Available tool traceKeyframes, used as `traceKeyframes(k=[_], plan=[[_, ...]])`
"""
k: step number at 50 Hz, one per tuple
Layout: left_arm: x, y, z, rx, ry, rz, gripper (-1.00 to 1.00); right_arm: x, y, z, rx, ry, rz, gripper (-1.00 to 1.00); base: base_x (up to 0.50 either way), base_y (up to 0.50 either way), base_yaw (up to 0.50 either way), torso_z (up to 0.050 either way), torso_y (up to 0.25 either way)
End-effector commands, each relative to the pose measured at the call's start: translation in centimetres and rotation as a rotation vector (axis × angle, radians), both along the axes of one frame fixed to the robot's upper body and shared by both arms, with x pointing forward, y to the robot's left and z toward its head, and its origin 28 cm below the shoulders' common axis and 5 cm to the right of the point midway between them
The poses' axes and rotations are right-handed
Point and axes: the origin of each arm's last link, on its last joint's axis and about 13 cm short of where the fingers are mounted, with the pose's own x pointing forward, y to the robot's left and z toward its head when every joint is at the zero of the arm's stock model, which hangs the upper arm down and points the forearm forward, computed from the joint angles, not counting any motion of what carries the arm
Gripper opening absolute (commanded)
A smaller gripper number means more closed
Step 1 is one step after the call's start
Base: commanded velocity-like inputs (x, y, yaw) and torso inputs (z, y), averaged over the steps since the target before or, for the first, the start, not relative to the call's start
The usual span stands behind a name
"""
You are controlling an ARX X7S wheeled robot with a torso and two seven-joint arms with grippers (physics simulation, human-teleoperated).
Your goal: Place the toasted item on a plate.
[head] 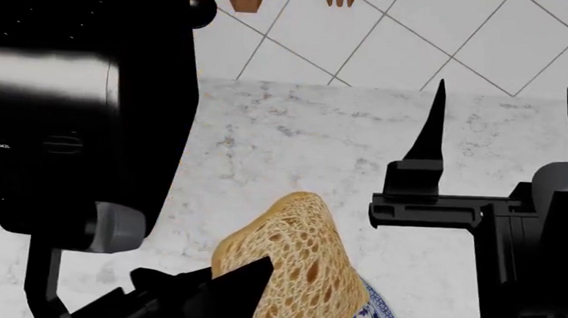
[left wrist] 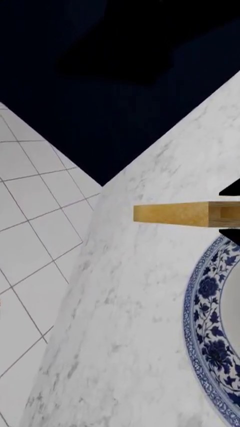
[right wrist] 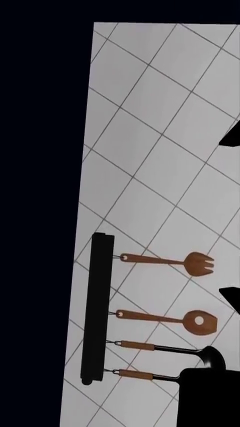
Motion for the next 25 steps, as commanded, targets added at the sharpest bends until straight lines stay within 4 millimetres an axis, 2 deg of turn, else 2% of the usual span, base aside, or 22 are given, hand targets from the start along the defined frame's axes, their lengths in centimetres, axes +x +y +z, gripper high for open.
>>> traceKeyframes(k=[1, 10, 25], plan=[[0.7, -0.2, -0.9, -0.027, 0.026, 0.006, -1.00, -0.1, -0.1, 0.0, 0.000, 0.001, -0.001, 1.00, 0.00, 0.00, 0.00, 0.000, 0.000], [1.3, -0.1, -2.0, -0.029, 0.063, 0.024, -1.00, 0.0, 0.0, -0.2, 0.002, 0.005, -0.001, 1.00, 0.00, 0.00, 0.00, 0.000, 0.000], [0.8, 0.2, -2.8, -0.053, 0.108, 0.049, -1.00, 0.3, 0.2, -0.4, 0.000, 0.008, 0.000, 1.00, 0.00, 0.00, 0.00, 0.000, 0.000]])
